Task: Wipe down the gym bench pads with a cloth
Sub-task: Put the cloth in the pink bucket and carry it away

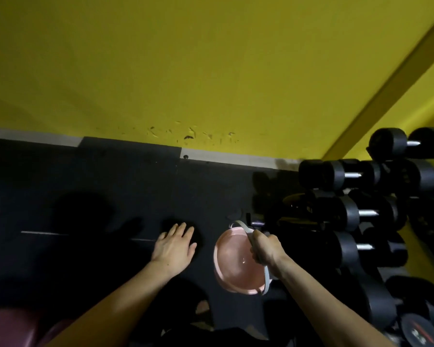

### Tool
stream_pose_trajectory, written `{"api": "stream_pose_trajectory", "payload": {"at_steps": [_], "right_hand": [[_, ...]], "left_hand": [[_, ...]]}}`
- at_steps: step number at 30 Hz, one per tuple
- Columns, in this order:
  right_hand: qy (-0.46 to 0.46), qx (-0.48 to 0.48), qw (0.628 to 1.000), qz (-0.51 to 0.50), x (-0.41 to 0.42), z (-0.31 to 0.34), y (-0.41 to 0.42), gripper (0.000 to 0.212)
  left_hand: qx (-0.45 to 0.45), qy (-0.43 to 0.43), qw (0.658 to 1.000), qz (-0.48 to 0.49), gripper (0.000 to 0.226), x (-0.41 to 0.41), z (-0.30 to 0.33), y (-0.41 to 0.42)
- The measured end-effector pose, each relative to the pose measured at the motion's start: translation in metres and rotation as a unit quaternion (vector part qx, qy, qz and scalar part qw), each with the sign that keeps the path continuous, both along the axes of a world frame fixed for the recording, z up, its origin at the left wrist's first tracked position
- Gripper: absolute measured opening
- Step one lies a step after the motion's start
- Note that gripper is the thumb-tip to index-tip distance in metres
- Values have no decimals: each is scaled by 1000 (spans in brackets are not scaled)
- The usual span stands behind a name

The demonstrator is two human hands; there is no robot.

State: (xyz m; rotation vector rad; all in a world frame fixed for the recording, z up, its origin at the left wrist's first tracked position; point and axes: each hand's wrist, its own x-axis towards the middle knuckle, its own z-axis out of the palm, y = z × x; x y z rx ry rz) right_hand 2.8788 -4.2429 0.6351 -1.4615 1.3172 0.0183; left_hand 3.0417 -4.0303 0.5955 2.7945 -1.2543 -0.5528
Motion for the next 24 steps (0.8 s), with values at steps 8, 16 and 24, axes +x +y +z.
{"api": "stream_pose_trajectory", "payload": {"at_steps": [8,16,24], "right_hand": [[7,-6,999,53,152,25,-130,70],[36,-22,982,182,312,-33,-274,62],[50,-3,959,278,474,-74,-361,81]], "left_hand": [[-1,1,999,52,61,128,17,-139],[24,32,984,175,62,227,-20,-236],[25,43,968,244,62,349,-36,-300]]}}
